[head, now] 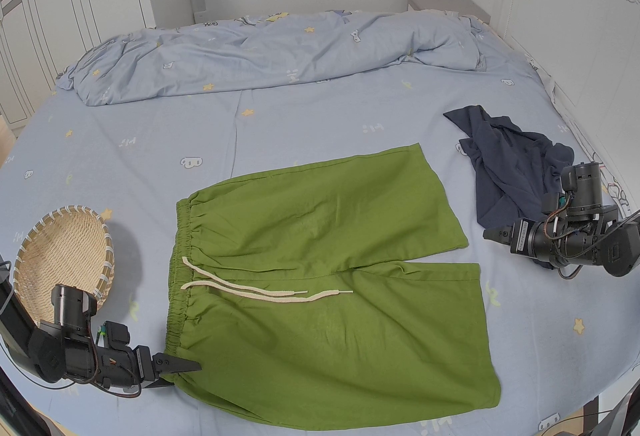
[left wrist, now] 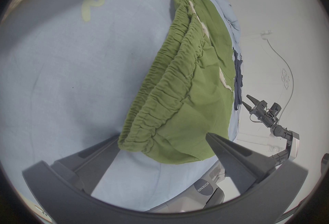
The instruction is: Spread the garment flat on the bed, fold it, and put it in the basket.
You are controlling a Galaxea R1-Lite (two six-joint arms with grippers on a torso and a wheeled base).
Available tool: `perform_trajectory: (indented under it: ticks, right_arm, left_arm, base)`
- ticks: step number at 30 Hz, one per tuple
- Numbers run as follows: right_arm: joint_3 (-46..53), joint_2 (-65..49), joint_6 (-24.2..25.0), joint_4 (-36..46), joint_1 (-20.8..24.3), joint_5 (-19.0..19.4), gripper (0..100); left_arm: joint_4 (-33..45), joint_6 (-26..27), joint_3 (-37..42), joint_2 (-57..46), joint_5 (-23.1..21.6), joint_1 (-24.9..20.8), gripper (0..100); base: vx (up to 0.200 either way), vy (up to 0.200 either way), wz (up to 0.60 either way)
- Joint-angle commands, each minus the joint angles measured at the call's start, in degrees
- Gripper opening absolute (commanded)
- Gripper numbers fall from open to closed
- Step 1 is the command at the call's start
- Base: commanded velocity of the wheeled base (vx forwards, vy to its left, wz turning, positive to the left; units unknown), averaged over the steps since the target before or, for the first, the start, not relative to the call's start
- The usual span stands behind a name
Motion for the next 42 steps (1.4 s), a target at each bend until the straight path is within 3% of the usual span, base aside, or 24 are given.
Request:
perform_trajectory:
  ticks: [1, 7, 17, 18, 34, 38, 42]
  right_arm:
    - [2.35, -0.10, -0.05, -4.89, 0.37, 0.00, 100]
    - [4.64, -0.10, -0.40, -10.69, 0.46, 0.00, 100]
    - [4.72, -0.10, -0.49, -10.78, 0.46, 0.00, 100]
    - [4.72, -0.10, -0.49, -10.69, 0.46, 0.00, 100]
    - [4.99, -0.10, -0.49, -10.69, 0.55, -0.09, 100]
    - [7.19, -1.77, -0.67, -9.37, 0.55, 0.09, 100]
    - [10.09, -3.53, -0.93, -3.04, 1.25, 3.95, 100]
  left_arm:
    - [-1.22, -0.08, -0.18, 1.64, -0.11, 0.36, 100]
    - [-2.71, -0.08, -0.09, 1.20, -2.75, 0.53, 100]
    - [-2.98, -0.17, -0.70, 0.50, -3.45, 0.53, 100]
    - [-2.98, -0.17, -0.62, 0.32, -3.37, 0.71, 0]
    - [-2.98, 0.10, 4.39, -6.88, -3.10, 1.41, 0]
    - [-2.98, 3.26, 8.70, -9.43, -1.61, 3.96, 0]
    - [-2.89, 6.25, 9.67, -8.90, 0.15, 6.07, 0]
  base:
    - [0.000, 0.000, 0.00]
    - [0.000, 0.000, 0.00]
    - [0.000, 0.000, 0.00]
    - [0.000, 0.000, 0.00]
    - [0.000, 0.000, 0.00]
    - [0.000, 0.000, 0.00]
    - [0.000, 0.000, 0.00]
